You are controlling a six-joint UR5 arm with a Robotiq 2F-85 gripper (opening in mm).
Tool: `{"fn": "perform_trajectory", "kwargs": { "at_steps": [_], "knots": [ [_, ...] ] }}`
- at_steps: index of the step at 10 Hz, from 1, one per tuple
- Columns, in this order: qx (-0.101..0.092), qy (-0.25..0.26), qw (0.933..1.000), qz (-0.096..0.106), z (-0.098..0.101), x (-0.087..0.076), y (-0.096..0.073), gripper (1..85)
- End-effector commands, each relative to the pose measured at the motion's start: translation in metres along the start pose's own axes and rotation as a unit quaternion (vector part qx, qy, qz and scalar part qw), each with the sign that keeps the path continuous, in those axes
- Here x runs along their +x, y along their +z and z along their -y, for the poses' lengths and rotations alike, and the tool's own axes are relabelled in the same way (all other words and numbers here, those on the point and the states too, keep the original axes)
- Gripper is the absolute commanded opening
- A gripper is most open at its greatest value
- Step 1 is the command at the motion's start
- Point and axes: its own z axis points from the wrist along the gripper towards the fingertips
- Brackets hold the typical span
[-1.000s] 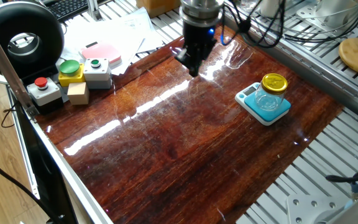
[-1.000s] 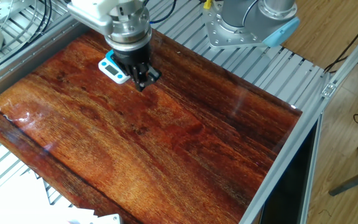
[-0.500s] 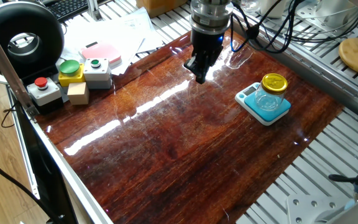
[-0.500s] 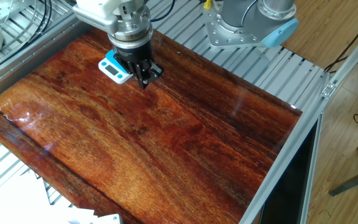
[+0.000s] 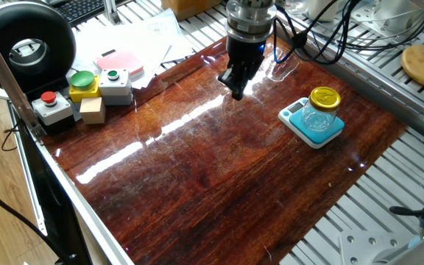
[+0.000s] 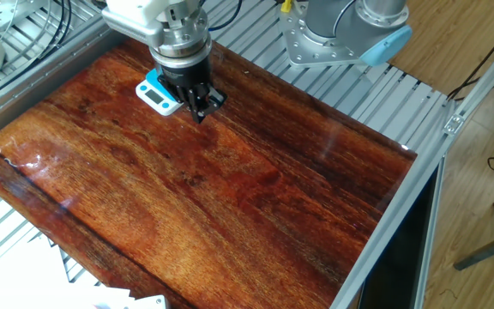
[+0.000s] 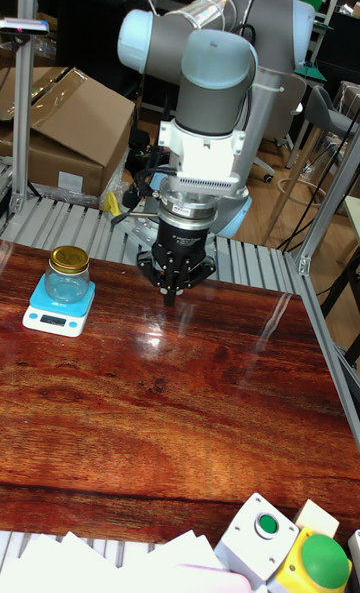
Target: Remove the object from the scale
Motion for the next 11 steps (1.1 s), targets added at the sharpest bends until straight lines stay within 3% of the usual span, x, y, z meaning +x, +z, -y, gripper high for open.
{"fn": "perform_trajectory", "kwargs": {
  "at_steps": [1, 4, 5, 6, 7, 8, 9, 11],
  "knots": [
    [0.002, 0.003, 0.9992, -0.039, 0.001, 0.020, -0.002, 1.0],
    [0.023, 0.015, 0.9986, -0.046, 0.012, 0.024, -0.002, 1.0],
    [0.028, -0.007, 0.9984, -0.049, 0.015, 0.025, -0.003, 1.0],
    [0.025, -0.029, 0.9981, -0.048, 0.033, 0.041, -0.004, 1.0],
    [0.016, -0.046, 0.9984, -0.030, 0.055, 0.057, -0.002, 1.0],
    [0.012, -0.066, 0.9976, -0.019, 0.076, 0.071, -0.002, 7.7],
    [0.013, -0.093, 0.9954, -0.020, 0.101, 0.087, -0.004, 11.7],
    [0.016, -0.107, 0.9941, -0.011, 0.123, 0.096, -0.002, 16.0]
  ]
}}
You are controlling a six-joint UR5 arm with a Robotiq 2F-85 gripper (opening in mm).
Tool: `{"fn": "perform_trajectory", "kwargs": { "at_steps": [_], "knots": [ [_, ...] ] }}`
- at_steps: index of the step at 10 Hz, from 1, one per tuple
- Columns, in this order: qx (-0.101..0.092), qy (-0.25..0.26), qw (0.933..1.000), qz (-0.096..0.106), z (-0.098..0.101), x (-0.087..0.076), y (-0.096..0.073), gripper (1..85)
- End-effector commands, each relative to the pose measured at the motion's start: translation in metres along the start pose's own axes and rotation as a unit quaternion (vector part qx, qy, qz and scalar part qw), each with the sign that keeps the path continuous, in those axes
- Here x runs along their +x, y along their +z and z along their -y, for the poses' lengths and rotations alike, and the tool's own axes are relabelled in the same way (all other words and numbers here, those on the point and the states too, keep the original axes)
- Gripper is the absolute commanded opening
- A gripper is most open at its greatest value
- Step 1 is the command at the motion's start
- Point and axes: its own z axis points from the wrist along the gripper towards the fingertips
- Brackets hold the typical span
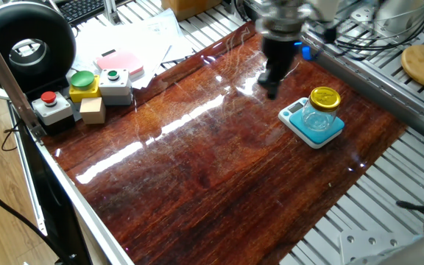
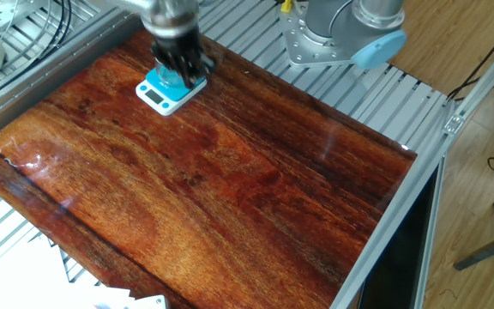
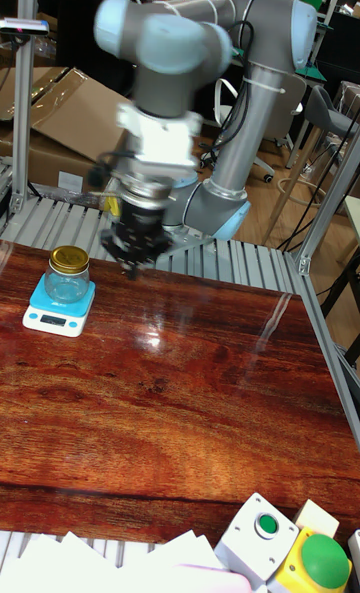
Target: Remove the object from the scale
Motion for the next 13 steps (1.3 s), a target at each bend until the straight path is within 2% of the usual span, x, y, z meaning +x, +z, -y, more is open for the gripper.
{"fn": "perform_trajectory", "kwargs": {
  "at_steps": [1, 2, 3, 4, 5, 6, 8, 9, 13],
  "knots": [
    [0.002, -0.035, 0.9993, 0.014, 0.027, 0.025, 0.003, 28.7],
    [0.018, -0.045, 0.9988, -0.003, 0.036, 0.034, 0.003, 43.0],
    [0.013, -0.029, 0.9995, -0.010, 0.033, 0.037, 0.003, 44.3],
    [0.011, -0.028, 0.9994, -0.015, 0.032, 0.040, 0.003, 50.0],
    [0.025, -0.035, 0.9987, -0.027, 0.039, 0.046, 0.003, 60.7],
    [0.031, -0.028, 0.9987, -0.028, 0.042, 0.047, 0.002, 63.0],
    [0.025, -0.070, 0.9968, -0.031, 0.040, 0.048, 0.002, 79.7],
    [0.024, -0.077, 0.9962, -0.034, 0.040, 0.049, 0.002, 82.3],
    [0.020, -0.086, 0.9960, -0.015, 0.037, 0.039, 0.003, 81.0]
  ]
}}
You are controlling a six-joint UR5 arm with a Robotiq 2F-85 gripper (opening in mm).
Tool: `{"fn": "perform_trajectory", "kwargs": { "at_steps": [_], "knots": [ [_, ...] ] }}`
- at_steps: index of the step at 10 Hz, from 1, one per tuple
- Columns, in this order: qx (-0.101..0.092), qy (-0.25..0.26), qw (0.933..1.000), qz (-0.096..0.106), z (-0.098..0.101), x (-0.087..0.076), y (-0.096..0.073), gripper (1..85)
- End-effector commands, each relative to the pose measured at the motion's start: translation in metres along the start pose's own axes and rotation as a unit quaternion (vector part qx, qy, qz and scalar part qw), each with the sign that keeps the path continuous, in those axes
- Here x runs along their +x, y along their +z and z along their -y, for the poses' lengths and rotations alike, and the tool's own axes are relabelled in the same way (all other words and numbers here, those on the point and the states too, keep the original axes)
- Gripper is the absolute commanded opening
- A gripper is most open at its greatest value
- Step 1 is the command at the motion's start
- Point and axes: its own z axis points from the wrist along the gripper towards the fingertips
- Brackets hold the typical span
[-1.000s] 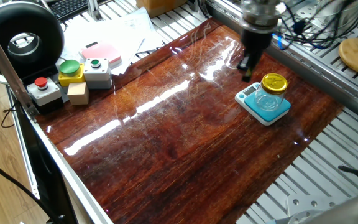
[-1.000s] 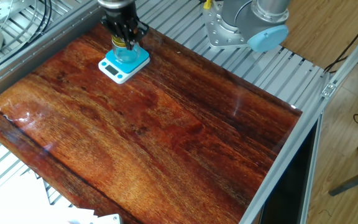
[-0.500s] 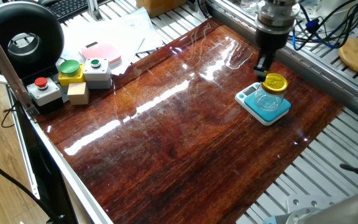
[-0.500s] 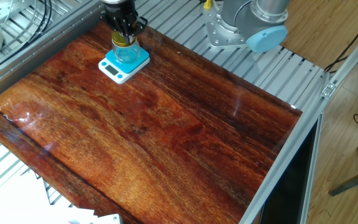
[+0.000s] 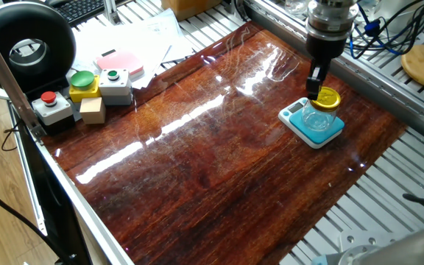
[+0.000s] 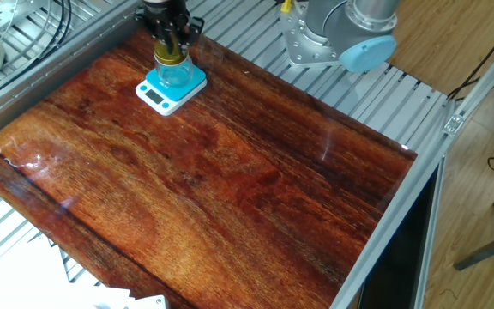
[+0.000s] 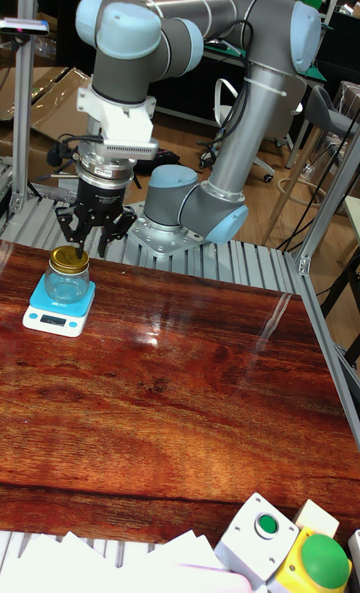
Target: Remove the object from the scale
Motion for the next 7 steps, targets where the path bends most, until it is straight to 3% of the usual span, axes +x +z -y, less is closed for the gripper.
{"fn": "perform_trajectory", "kwargs": {
  "at_steps": [1, 4, 5, 7],
  "knots": [
    [-0.003, -0.019, 0.9997, 0.013, -0.001, -0.006, -0.001, 81.3],
    [-0.012, -0.041, 0.9987, 0.027, 0.000, -0.007, 0.000, 82.3],
    [-0.021, -0.047, 0.9980, 0.036, 0.008, 0.002, 0.004, 82.7],
    [-0.020, -0.047, 0.9976, 0.048, 0.018, 0.019, 0.009, 82.0]
  ]
}}
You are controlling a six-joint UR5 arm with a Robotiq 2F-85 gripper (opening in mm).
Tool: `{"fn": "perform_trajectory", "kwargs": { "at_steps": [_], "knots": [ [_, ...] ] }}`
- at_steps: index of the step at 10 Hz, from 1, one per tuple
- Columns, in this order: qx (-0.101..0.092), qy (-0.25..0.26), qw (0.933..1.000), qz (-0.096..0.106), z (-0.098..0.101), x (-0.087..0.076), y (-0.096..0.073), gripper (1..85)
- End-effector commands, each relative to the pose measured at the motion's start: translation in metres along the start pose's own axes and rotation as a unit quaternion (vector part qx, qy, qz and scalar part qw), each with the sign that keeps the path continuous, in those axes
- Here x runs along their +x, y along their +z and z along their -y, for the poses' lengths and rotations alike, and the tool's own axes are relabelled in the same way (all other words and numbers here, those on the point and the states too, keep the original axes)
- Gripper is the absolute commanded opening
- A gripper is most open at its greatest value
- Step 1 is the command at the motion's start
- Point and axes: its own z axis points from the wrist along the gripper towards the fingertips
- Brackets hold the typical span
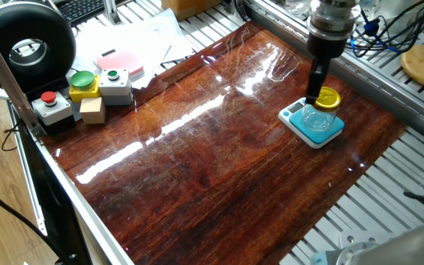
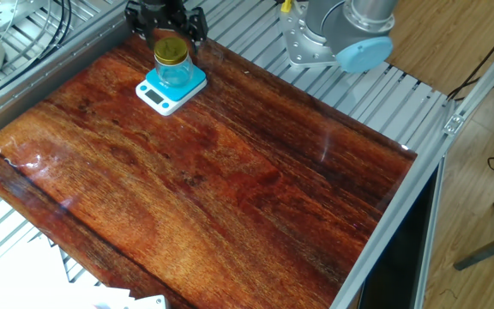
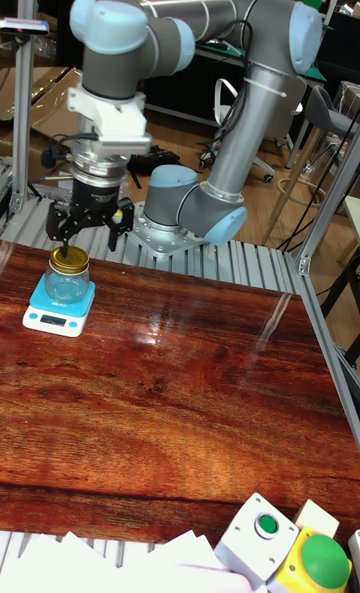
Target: Remove the object from the scale
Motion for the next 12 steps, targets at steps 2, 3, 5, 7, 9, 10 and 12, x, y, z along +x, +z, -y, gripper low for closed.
{"fn": "perform_trajectory", "kwargs": {
  "at_steps": [2, 3, 5, 7, 9, 10, 12],
  "knots": [
    [-0.007, 0.001, 0.9996, 0.029, 0.007, 0.026, 0.007, 81.0],
    [-0.008, 0.004, 0.9995, 0.029, 0.006, 0.030, 0.009, 81.0],
    [-0.010, 0.004, 0.9994, 0.034, 0.005, 0.032, 0.011, 81.0],
    [-0.016, 0.001, 0.9991, 0.041, 0.002, 0.027, 0.014, 83.7],
    [-0.017, -0.003, 0.9986, 0.049, 0.003, 0.020, 0.022, 85.0],
    [-0.012, -0.006, 0.9987, 0.048, 0.006, 0.020, 0.024, 85.0],
    [-0.007, -0.011, 0.9987, 0.049, 0.009, 0.018, 0.026, 85.0]
  ]
}}
